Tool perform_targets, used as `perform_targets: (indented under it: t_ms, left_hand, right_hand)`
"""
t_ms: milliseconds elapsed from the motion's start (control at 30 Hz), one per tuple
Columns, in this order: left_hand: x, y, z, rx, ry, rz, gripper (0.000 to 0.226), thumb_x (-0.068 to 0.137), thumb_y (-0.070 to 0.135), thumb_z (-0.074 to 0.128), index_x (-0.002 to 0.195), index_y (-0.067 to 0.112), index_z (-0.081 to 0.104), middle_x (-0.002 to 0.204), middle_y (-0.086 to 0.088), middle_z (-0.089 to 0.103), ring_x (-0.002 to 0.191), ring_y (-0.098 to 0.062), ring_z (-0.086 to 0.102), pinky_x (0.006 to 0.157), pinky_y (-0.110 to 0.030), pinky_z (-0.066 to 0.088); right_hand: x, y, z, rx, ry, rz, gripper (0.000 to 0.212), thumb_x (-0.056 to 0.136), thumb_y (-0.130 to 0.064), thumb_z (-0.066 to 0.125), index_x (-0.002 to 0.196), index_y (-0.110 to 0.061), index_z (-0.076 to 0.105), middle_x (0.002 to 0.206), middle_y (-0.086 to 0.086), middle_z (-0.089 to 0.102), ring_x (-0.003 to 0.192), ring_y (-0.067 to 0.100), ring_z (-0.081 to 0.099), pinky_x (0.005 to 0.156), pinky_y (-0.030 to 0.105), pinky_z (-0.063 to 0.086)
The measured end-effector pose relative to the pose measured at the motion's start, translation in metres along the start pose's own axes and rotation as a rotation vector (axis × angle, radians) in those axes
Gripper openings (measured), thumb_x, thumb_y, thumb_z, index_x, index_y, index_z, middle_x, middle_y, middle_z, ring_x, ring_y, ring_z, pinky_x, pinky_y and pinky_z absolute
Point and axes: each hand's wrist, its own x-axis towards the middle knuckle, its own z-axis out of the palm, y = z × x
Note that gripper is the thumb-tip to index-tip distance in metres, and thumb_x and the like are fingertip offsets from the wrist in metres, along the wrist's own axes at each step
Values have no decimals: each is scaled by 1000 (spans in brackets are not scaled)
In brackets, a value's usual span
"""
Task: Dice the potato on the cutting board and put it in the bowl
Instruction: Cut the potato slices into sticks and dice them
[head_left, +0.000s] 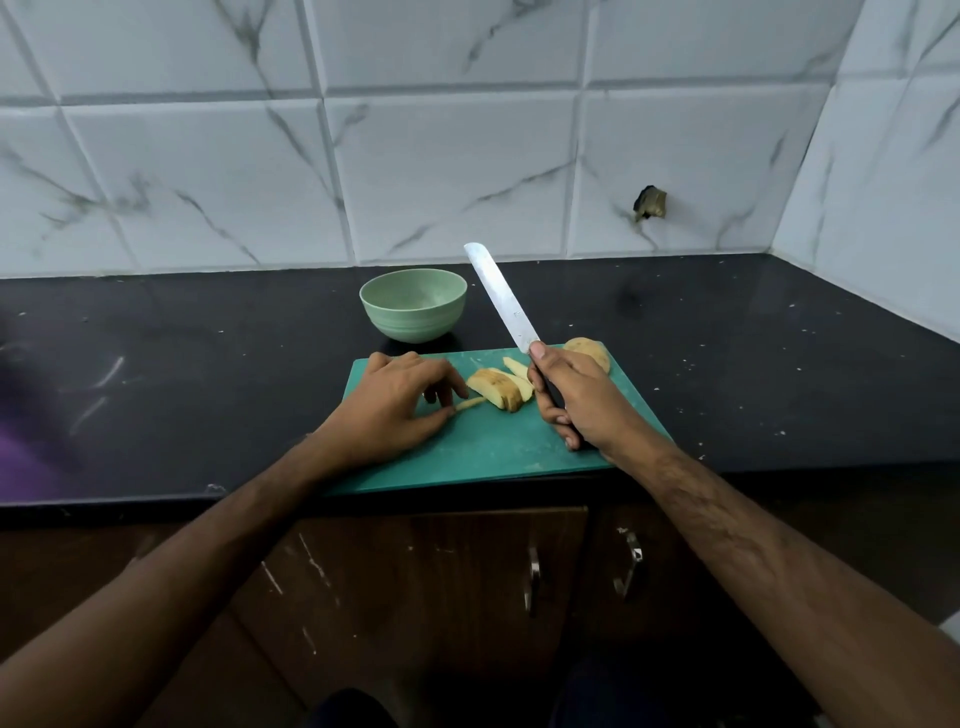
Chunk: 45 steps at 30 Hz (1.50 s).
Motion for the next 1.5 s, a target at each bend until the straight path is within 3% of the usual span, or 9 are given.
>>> perform_targets:
  t_ms: [233, 433, 600, 733, 933, 1067, 1233, 1367, 1500]
  left_hand:
    - [5, 6, 3, 151, 13, -81, 19, 91, 51, 65, 105, 39, 67, 96, 18, 54, 97, -4, 50, 85, -37, 32]
    - [5, 5, -3, 117, -76, -45, 8, 93, 36, 66, 99, 41, 68, 97, 17, 52, 96, -4, 48, 81, -35, 25]
    - [-10, 1, -5, 51, 99, -93, 13, 96, 31, 62, 107, 39, 62, 97, 17, 57, 93, 1, 55, 85, -37, 34]
    - [-8, 10, -4, -8, -106, -28, 31, 94, 60, 47, 108, 38, 63, 102, 18, 57, 98, 1, 53, 88, -35, 34]
    - [-9, 10, -6, -39, -167, 64, 21, 95, 50, 51, 108, 40, 64, 109, 19, 59, 112, -2, 52, 93, -38, 33]
    - [-16, 1, -7, -85, -64, 11, 19, 96, 23, 65, 110, 36, 64, 105, 22, 63, 106, 0, 55, 94, -44, 37]
    - [-14, 3, -3, 30, -106, 30, 26, 96, 48, 49, 116, 39, 63, 104, 20, 55, 103, -3, 53, 88, -43, 38]
    - [-14, 4, -3, 66, -131, 56, 30, 97, 47, 48, 120, 38, 64, 108, 18, 54, 106, -5, 51, 86, -39, 35]
    - [-15, 5, -3, 83, -113, 73, 31, 96, 44, 49, 120, 35, 66, 105, 19, 52, 104, -5, 49, 80, -35, 30]
  right_hand:
    - [0, 0, 2, -21, 11, 9, 44, 110, -41, 38, 83, -8, 49, 50, 2, 36, 33, 8, 29, 31, 19, 32]
    - [0, -1, 2, -21, 17, 18, 44, 110, -41, 37, 82, -9, 47, 49, 2, 35, 33, 8, 29, 31, 19, 31]
    - [1, 0, 2, -30, 12, 18, 44, 110, -41, 38, 82, -9, 48, 50, 3, 35, 33, 9, 29, 31, 19, 31]
    - [1, -1, 3, -39, 23, 22, 44, 110, -41, 38, 83, -8, 48, 50, 3, 35, 33, 9, 29, 31, 19, 31]
    - [-2, -12, -1, -93, -41, 88, 45, 110, -43, 37, 82, -9, 47, 47, 2, 34, 31, 13, 30, 32, 19, 32]
    - [-21, -23, -10, -272, -131, 191, 47, 107, -50, 39, 81, -13, 47, 47, -1, 40, 32, 15, 34, 36, 22, 32]
    - [-56, -40, -14, -685, -227, 326, 48, 107, -51, 35, 84, -13, 54, 54, -4, 54, 35, 13, 44, 41, 24, 40]
    - [-71, -48, -11, -1028, -226, 294, 51, 107, -55, 30, 92, -17, 60, 73, -3, 59, 51, 7, 51, 59, 29, 46]
    - [-77, -47, -9, -1110, -198, 281, 51, 106, -57, 28, 89, -21, 59, 77, -4, 60, 67, 10, 58, 67, 33, 48]
